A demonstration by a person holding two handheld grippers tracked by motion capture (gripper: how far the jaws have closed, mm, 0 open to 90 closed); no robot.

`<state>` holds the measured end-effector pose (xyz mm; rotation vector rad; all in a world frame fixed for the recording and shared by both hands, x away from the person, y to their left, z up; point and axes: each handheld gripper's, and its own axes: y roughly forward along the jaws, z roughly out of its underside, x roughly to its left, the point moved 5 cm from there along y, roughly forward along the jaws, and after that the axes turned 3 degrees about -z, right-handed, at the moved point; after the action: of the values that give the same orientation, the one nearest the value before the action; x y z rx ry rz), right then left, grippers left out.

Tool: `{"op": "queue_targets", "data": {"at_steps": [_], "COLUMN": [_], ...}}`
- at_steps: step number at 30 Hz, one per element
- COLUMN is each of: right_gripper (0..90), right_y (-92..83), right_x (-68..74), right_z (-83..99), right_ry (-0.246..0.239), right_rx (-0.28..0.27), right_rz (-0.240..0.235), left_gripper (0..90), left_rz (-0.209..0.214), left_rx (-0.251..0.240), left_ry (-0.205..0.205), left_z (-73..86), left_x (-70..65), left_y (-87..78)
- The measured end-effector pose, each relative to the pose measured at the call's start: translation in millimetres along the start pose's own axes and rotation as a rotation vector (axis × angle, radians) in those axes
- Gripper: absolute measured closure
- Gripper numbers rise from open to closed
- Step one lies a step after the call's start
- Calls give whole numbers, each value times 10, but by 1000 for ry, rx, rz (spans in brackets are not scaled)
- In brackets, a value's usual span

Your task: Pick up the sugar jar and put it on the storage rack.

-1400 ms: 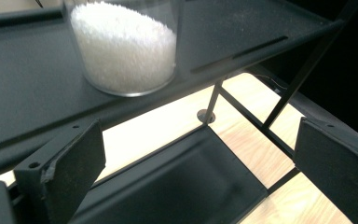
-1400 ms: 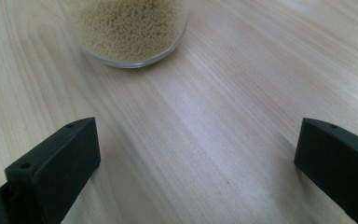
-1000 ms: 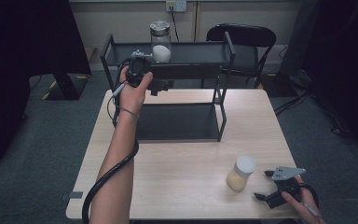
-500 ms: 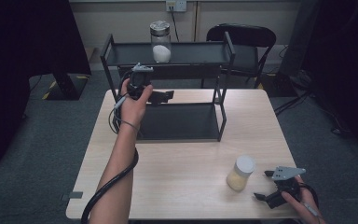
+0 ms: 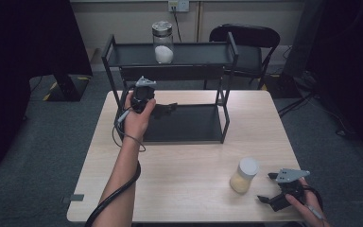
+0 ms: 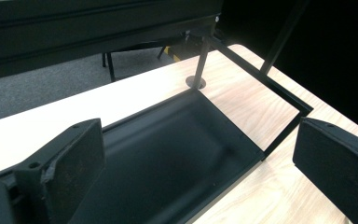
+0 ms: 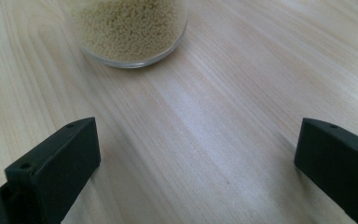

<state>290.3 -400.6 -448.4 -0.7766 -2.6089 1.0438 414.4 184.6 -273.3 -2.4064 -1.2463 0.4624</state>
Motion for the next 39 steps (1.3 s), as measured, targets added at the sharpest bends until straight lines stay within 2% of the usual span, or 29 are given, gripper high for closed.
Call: {"op": "queue_targets", "data": {"at_steps": [21,39], "right_gripper": [0,0], "right_y": [-1,-1], "right_x": [0,0], "right_z": [0,-1], "right_ry": [0,0], "right_rx": [1,1], "right_rz": [0,0], "left_gripper": [18,18], "left_rz": [35,45], "left_rx": [34,51], "left_ry": [-3,-29], "left_z": [527,975], "left_x": [-35,-16], "left_y": [163,253]}}
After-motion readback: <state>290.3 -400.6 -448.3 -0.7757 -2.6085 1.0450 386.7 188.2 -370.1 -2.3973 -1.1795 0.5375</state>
